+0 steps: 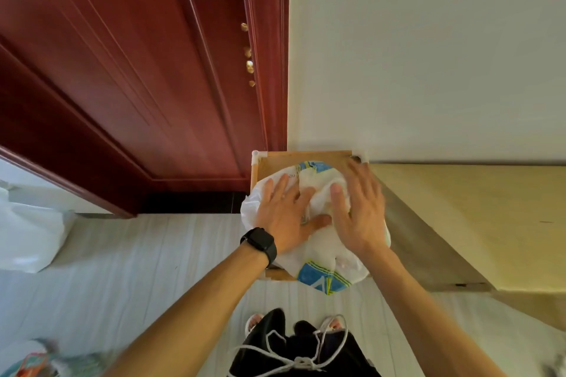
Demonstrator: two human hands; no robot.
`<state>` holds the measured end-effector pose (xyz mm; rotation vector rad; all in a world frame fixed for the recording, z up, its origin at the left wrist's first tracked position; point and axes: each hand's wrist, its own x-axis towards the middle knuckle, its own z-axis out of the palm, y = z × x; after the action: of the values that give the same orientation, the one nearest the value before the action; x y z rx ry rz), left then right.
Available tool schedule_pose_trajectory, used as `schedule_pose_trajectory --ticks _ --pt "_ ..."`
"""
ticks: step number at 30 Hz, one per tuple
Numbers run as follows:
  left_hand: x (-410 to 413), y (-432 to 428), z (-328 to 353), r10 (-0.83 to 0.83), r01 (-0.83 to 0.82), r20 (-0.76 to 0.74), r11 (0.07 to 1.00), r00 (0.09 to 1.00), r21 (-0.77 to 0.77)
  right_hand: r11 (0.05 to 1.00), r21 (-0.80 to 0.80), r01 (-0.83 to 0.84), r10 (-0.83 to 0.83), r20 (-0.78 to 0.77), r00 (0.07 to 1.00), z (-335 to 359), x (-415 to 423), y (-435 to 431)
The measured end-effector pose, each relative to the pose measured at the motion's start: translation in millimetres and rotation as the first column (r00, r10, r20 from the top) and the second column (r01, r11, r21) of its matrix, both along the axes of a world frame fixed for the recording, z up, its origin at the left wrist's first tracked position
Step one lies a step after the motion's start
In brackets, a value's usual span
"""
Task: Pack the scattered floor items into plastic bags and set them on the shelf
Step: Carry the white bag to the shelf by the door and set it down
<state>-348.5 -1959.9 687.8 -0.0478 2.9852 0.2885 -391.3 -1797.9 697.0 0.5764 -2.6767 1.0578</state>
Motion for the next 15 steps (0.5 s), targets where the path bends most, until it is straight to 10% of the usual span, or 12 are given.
schedule_pose_trajectory --ticks 6,11,15 --pt "-1 -13 21 0.023 -0.012 -0.044 0.968 0.999 0.25 0.99 -0.14 0.013 0.02 0.234 0.972 -24 3 -3" --pt "4 -18 14 -0.116 0.116 -0.042 0.993 0.992 -0.001 0.99 -0.065 0.128 -0.107 0.262 0.959 -27 4 13" --pt "8 -14 2 -0.015 0.02 -0.048 0.995 0.999 0.095 0.981 0.017 0.195 -0.193 0.262 0.945 -33 5 30"
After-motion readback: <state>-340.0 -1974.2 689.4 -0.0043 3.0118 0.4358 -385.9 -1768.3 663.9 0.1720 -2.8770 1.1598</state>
